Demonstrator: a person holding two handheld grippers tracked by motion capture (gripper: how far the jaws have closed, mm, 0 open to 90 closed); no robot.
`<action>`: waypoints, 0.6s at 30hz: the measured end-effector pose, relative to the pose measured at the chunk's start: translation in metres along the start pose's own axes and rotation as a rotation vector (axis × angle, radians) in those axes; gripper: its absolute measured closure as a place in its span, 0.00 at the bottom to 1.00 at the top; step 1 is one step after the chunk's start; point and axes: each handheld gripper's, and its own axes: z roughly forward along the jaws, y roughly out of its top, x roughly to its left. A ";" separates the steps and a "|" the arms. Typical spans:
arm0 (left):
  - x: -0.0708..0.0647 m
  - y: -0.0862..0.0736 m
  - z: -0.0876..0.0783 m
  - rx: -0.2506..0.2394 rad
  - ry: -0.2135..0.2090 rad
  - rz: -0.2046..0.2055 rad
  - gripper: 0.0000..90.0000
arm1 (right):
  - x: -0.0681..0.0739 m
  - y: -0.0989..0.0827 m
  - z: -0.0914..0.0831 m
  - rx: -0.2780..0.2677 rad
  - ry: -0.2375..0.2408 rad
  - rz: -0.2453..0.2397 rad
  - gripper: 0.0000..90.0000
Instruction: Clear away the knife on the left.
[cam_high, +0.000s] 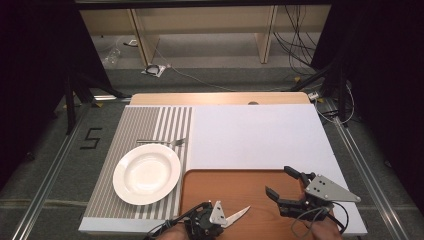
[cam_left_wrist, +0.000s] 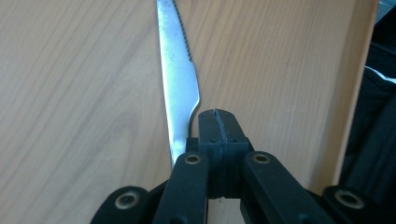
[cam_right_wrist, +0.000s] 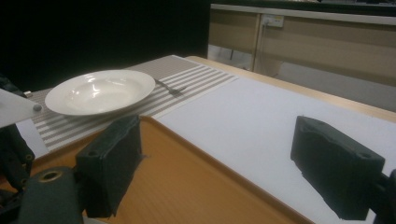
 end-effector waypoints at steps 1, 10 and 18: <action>-0.001 0.000 0.001 0.003 0.004 0.007 0.99 | 0.000 0.000 0.000 -0.003 0.001 0.002 0.19; 0.002 -0.002 0.007 0.005 0.030 -0.002 0.99 | 0.000 0.000 0.000 0.002 -0.002 -0.004 0.20; 0.010 -0.004 0.005 0.017 0.046 -0.025 0.99 | 0.001 0.000 0.000 0.009 0.002 -0.007 0.20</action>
